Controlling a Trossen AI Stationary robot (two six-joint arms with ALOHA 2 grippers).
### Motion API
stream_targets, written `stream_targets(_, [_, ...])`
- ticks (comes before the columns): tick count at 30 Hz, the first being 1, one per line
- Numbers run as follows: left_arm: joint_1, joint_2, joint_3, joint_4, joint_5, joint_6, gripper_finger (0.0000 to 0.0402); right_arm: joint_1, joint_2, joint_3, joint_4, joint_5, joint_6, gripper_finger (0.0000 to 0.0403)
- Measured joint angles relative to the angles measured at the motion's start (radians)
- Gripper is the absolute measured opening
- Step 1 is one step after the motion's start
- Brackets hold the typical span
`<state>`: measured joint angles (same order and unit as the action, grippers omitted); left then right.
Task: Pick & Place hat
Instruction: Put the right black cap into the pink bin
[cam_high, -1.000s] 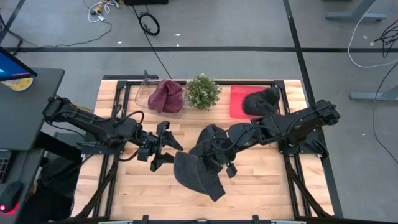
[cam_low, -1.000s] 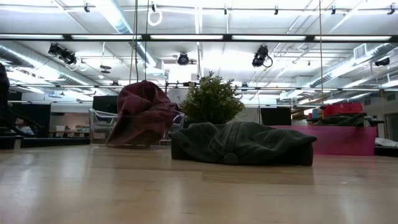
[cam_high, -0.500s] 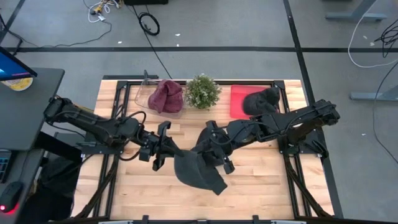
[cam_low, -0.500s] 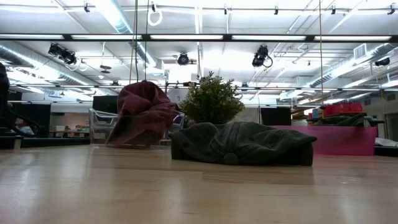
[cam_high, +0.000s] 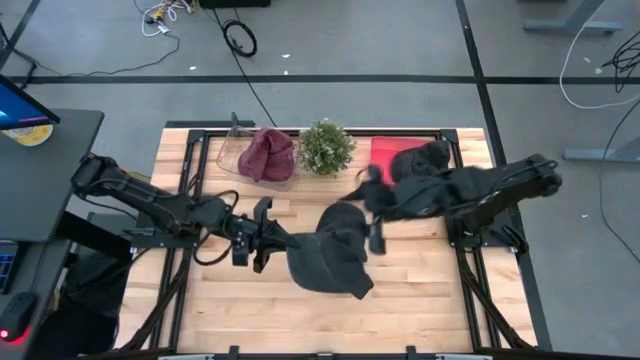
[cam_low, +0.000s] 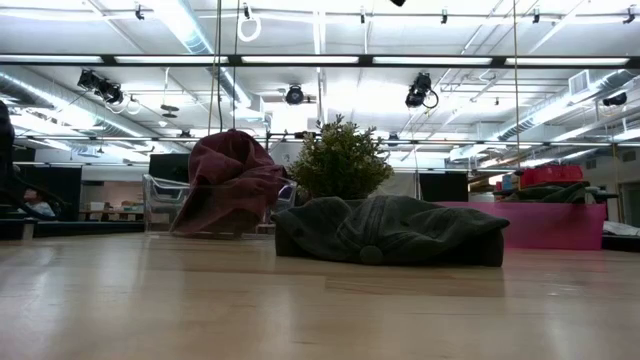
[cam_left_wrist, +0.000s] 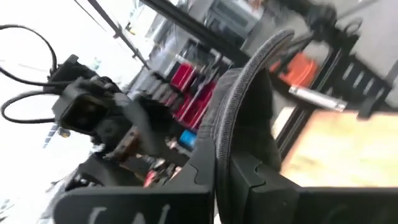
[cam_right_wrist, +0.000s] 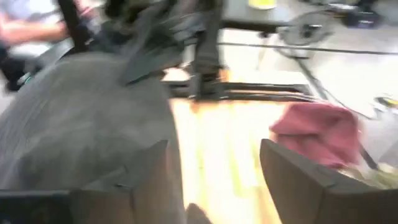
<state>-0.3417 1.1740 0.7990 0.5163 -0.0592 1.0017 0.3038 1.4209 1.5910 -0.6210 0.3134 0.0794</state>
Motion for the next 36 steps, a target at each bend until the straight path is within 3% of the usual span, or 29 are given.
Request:
stream_targets(9, [-0.090,-0.001,0.000,0.082,-0.354,0.232,0.0012,0.006,-0.143,0.001,-0.222,0.077,0.405,0.0271])
stream_targets(16, [-0.159,-0.002,0.000,0.184,-0.470,0.402,0.0012,0.042,-0.132,-0.007,-0.527,0.325,0.693,0.0254])
stream_targets(19, [-0.178,-0.002,0.000,0.182,-0.535,0.457,0.0012,0.043,-0.143,-0.052,-0.538,0.419,0.789,0.0241])
stream_targets(22, [-0.187,-0.002,0.000,0.184,-0.589,0.485,0.0012,0.034,-0.159,-0.118,-0.520,0.431,0.833,0.0228])
stream_targets(26, [-0.186,-0.005,0.000,0.190,-0.596,0.486,0.0012,0.024,-0.179,-0.250,-0.453,0.398,0.791,0.0217])
stream_targets(36, [-0.186,-0.011,0.000,0.193,-0.602,0.476,0.0012,0.097,-0.193,-0.620,0.127,0.343,0.241,0.0191])
